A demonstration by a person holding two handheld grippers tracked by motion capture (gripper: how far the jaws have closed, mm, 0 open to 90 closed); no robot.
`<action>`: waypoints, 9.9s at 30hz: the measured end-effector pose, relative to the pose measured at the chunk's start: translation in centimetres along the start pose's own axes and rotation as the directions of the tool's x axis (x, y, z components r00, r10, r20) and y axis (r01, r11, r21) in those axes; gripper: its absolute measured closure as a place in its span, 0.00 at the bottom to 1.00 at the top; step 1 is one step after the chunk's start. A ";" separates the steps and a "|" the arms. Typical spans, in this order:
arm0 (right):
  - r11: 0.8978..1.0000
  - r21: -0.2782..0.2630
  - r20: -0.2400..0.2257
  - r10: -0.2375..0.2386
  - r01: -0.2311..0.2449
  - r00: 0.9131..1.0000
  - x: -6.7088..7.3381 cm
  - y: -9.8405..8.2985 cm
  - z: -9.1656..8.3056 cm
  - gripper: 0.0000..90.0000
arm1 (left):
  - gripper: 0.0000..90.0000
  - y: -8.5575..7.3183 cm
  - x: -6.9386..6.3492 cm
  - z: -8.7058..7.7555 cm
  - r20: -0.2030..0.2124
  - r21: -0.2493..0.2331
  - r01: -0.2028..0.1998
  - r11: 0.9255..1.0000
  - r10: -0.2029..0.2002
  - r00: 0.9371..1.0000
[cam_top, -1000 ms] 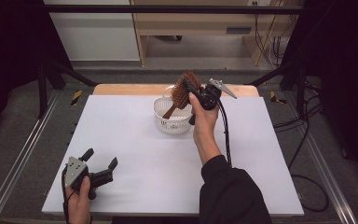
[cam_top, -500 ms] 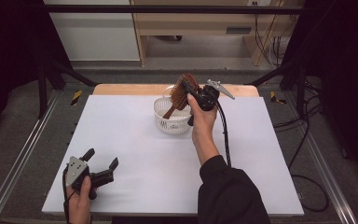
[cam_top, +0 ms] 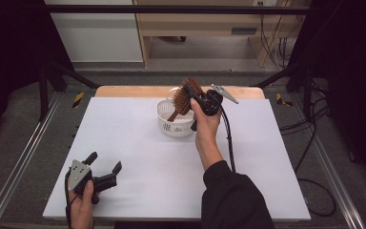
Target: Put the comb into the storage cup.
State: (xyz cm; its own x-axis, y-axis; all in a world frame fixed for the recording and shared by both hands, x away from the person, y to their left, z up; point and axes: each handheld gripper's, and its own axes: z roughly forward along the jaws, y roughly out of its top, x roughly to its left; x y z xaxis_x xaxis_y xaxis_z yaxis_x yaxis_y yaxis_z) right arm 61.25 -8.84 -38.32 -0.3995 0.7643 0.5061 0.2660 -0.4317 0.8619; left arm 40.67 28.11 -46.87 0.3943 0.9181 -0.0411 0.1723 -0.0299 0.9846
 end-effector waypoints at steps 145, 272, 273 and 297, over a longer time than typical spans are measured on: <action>0.995 0.092 0.051 0.028 -0.033 0.998 -4.5 -0.8 -1.8 0.44 | 0.02 -0.1 -0.2 0.2 0.023 0.018 -0.012 1.000 0.012 1.000; 0.872 0.072 0.052 -0.489 0.485 0.871 -1.1 5.8 -13.4 0.02 | 0.02 0.3 3.0 -2.5 -0.035 -0.030 -0.006 1.000 0.004 0.999; 0.872 0.069 0.050 -0.488 0.485 0.871 -1.2 5.8 -13.7 0.02 | 0.02 0.3 3.1 -2.6 -0.023 -0.032 0.005 0.999 -0.005 1.000; 0.903 0.063 0.099 -0.430 0.425 0.898 -6.9 3.7 -20.3 0.05 | 0.02 -0.2 3.7 -4.0 -0.025 -0.054 0.006 0.999 -0.008 1.000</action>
State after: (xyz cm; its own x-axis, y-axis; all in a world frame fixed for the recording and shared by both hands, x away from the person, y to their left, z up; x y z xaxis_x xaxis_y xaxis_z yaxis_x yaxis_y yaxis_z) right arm 47.17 -25.39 -37.98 -0.3860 0.9189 0.0808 0.1258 -0.0344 0.9915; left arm 38.46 33.08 -46.49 0.3701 0.9279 -0.0445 0.1256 -0.0025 0.9921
